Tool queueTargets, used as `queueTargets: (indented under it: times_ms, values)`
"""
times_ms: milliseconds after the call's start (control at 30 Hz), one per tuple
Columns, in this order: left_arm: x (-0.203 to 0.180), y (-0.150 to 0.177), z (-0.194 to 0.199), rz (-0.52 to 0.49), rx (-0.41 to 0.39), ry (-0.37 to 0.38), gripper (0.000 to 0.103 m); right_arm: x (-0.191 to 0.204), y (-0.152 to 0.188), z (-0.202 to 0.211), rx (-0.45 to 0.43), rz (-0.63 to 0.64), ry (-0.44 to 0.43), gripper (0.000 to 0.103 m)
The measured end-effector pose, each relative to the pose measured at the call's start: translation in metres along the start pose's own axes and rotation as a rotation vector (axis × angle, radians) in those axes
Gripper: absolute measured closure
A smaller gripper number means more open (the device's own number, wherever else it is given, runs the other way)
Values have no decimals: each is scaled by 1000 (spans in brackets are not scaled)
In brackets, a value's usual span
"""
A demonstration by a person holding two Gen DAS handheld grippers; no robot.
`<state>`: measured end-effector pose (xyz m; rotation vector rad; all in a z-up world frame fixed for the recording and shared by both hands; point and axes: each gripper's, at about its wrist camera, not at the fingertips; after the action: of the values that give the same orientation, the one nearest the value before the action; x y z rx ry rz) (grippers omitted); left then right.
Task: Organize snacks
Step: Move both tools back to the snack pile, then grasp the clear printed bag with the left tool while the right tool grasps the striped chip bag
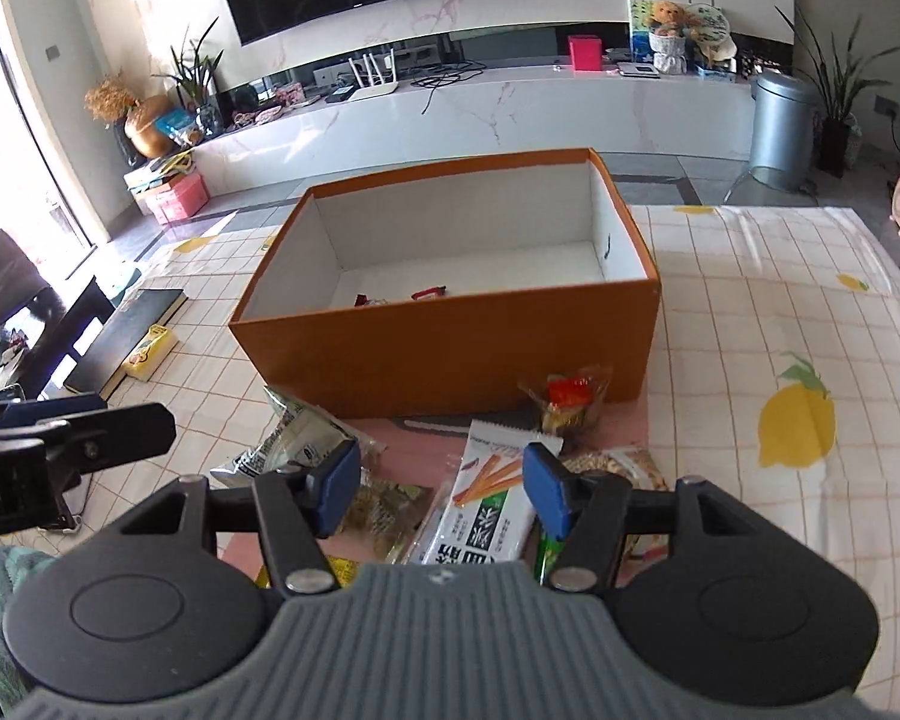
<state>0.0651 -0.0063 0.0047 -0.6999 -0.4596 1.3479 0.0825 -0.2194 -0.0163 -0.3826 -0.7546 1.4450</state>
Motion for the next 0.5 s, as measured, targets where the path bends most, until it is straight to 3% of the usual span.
queueTargets:
  times_ms: [100, 200, 267, 367, 500]
  values:
    - [7, 14, -10, 5, 9, -12, 28, -7, 22, -8, -33, -16, 59, 45]
    - [12, 19, -21, 7, 32, 16, 27, -7, 30, -23, -11, 43, 138, 42]
    - [13, 20, -27, -13, 41, 29, 27, -7, 29, -33, 9, 112, 187, 40]
    - [11, 22, -36, -63, 53, 17, 23, -12, 20, -47, 55, 203, 193, 33]
    - [10, 16, -53, -102, 94, 9, 20, -24, 8, -62, 107, 285, 229, 32]
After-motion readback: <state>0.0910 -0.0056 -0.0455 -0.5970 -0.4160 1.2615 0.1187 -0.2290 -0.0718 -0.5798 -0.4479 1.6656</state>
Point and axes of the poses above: each gripper's, at about its wrist camera, not at the fingertips, and z roughly against the way its jaws point, x to its left, y to its underside, and after that the axes turned 2 degrees about x, right-handed
